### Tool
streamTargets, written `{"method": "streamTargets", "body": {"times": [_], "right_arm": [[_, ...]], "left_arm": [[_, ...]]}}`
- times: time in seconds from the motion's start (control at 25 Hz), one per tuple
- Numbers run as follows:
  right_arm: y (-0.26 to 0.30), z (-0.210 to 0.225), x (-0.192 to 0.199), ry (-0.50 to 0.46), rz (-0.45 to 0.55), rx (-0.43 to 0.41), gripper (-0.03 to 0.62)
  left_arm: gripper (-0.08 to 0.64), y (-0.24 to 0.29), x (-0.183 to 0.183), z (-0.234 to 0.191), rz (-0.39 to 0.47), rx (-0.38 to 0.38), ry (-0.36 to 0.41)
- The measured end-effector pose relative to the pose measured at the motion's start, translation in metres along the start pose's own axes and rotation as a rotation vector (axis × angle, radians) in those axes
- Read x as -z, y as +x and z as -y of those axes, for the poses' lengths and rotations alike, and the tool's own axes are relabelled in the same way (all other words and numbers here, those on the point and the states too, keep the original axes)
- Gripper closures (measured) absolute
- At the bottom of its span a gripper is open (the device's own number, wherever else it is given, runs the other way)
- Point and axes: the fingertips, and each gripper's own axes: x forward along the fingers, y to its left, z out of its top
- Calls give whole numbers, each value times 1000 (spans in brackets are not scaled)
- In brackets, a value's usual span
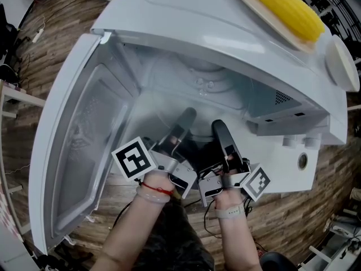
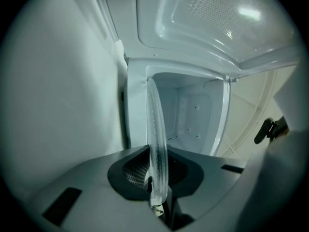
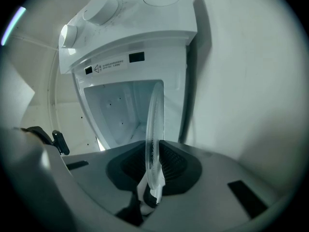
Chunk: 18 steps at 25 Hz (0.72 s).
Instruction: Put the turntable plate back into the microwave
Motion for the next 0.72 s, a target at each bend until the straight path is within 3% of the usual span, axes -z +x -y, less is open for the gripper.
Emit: {"method": "streamTargets", "body": {"times": [0.12, 0.52, 0.72], "right_arm": [[4, 1, -6, -1, 10, 4, 530], [10, 5, -11, 14, 28, 19, 534], [13, 7, -12, -4, 29, 43, 537]], "left_arm": [[525, -3, 3, -1, -22, -16, 34], [525, -8, 3, -2, -18, -16, 7], [525, -7, 2, -3, -16, -34, 30]]}}
